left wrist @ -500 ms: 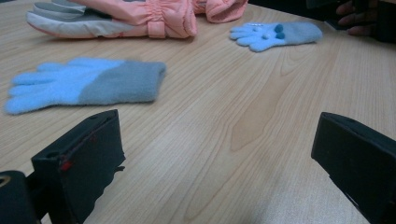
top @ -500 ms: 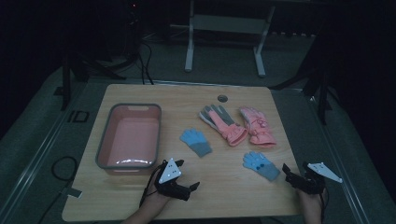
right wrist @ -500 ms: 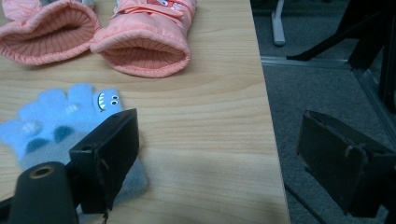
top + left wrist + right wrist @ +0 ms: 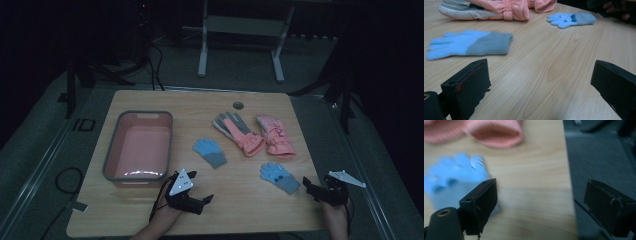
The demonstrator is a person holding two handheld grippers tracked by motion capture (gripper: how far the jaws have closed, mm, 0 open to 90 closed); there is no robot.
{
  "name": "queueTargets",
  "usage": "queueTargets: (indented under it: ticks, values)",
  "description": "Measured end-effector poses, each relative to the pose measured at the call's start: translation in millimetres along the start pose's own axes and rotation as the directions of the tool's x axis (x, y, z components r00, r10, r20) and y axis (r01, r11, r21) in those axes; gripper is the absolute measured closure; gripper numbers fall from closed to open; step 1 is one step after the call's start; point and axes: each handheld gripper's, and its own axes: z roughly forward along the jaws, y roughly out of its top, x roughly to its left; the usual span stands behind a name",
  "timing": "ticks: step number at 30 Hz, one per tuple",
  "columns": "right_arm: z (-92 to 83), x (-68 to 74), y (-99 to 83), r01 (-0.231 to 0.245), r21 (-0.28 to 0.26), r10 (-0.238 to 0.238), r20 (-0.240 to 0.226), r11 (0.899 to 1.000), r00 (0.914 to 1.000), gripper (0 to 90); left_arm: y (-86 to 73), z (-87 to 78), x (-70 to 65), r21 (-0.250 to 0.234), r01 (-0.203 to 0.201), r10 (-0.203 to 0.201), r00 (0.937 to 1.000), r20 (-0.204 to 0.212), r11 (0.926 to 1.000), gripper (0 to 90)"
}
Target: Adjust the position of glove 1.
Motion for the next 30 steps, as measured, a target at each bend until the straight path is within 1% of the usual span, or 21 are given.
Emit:
queueTargets:
  ticks: [1,2,3,5,6,7,8,9,10,12,16,17,18,19,20,23,25,27,28,29,30]
  values:
    - [2.7,-2.8,7.7,-0.008,0.102,0.014,-0.053,0.995,0.9985,13.7,0.1,0.0,-0.3,0.004,-0.003,0.003,1.0000,0.000,1.0000,2.3]
    - [3.0,-2.6,9.0,-0.015,0.108,0.023,-0.072,0.994,0.9971,14.5,0.2,0.1,-0.3,0.004,-0.004,0.004,1.0000,0.000,1.0000,2.3]
    - [3.8,-1.9,10.5,-0.011,0.119,0.021,-0.080,0.993,0.9966,15.7,0.2,0.1,-0.4,0.003,-0.004,0.004,1.0000,0.000,1.0000,2.3]
    - [6.8,1.4,14.2,0.021,0.171,0.002,-0.131,0.985,0.9914,11.8,0.2,0.2,-0.4,0.004,-0.005,0.005,1.0000,0.002,1.0000,2.3]
    - [6.8,1.4,14.2,0.021,0.171,0.002,-0.131,0.985,0.9914,11.8,0.2,0.2,-0.4,0.004,-0.005,0.005,1.0000,0.002,1.0000,2.3]
    - [7.4,3.7,16.1,0.037,0.178,-0.011,-0.141,0.983,0.9899,14.4,0.3,0.2,-0.2,0.006,-0.004,0.004,1.0000,0.003,1.0000,2.3]
    - [8.3,9.9,21.6,0.082,0.191,-0.053,-0.157,0.978,0.9863,14.0,0.3,0.3,-0.1,0.006,-0.004,0.004,1.0000,0.004,1.0000,2.3]
    - [7.9,12.3,24.5,0.102,0.195,-0.070,-0.162,0.976,0.9843,15.0,0.4,0.4,0.0,0.008,-0.003,0.003,1.0000,0.006,1.0000,2.3]
    - [7.1,14.0,27.7,0.115,0.193,-0.080,-0.181,0.974,0.9803,19.0,0.5,0.6,0.1,0.009,-0.002,0.002,1.0000,0.009,1.0000,2.3]
    - [4.9,17.3,34.2,0.134,0.182,-0.098,-0.197,0.974,0.9755,24.6,0.6,0.8,0.2,0.011,-0.002,0.002,0.9999,0.011,0.9999,2.3]
    - [5.8,26.3,45.6,0.189,0.186,-0.147,-0.218,0.964,0.9648,28.3,0.6,0.8,0.1,0.009,-0.002,0.001,0.9999,0.014,1.0000,2.3]
    - [6.9,29.3,48.0,0.206,0.192,-0.161,-0.228,0.959,0.9604,28.3,0.6,0.7,0.0,0.008,-0.001,0.001,0.9999,0.014,1.0000,2.3]
    - [6.9,29.3,48.0,0.206,0.192,-0.161,-0.228,0.959,0.9604,28.3,0.6,0.7,0.0,0.008,-0.001,0.001,0.9999,0.014,1.0000,2.3]
    - [8.0,32.7,50.2,0.224,0.200,-0.175,-0.238,0.954,0.9554,28.3,0.6,0.7,0.0,0.008,-0.001,0.001,0.9999,0.014,1.0000,2.3]
    - [10.0,39.4,54.5,0.246,0.208,-0.189,-0.257,0.947,0.9477,31.0,0.7,0.9,-0.1,0.014,-0.004,0.004,0.9998,0.017,0.9999,2.3]
    - [13.6,48.7,61.1,0.267,0.216,-0.203,-0.280,0.939,0.9382,33.6,0.4,0.6,-0.6,0.010,-0.009,0.009,0.9998,0.016,0.9999,2.3]
    - [16.5,54.7,65.4,0.282,0.220,-0.208,-0.305,0.934,0.9293,35.0,0.5,0.7,-0.7,0.011,-0.010,0.010,0.9998,0.016,0.9999,2.3]
    - [19.2,61.9,69.4,0.304,0.223,-0.226,-0.316,0.926,0.9216,36.9,0.5,0.7,-0.6,0.011,-0.009,0.009,0.9998,0.017,0.9999,2.3]
    - [20.5,65.4,71.5,0.313,0.225,-0.231,-0.328,0.923,0.9159,37.1,0.5,0.7,-0.6,0.012,-0.008,0.008,0.9998,0.018,0.9999,2.3]
    - [21.3,69.2,73.6,0.318,0.224,-0.233,-0.335,0.921,0.9129,37.2,0.6,0.8,-0.5,0.013,-0.008,0.008,0.9998,0.018,0.9999,2.3]
    - [22.2,72.9,75.8,0.328,0.219,-0.242,-0.344,0.919,0.9072,37.6,0.6,0.9,-0.6,0.014,-0.008,0.008,0.9998,0.016,0.9999,2.3]
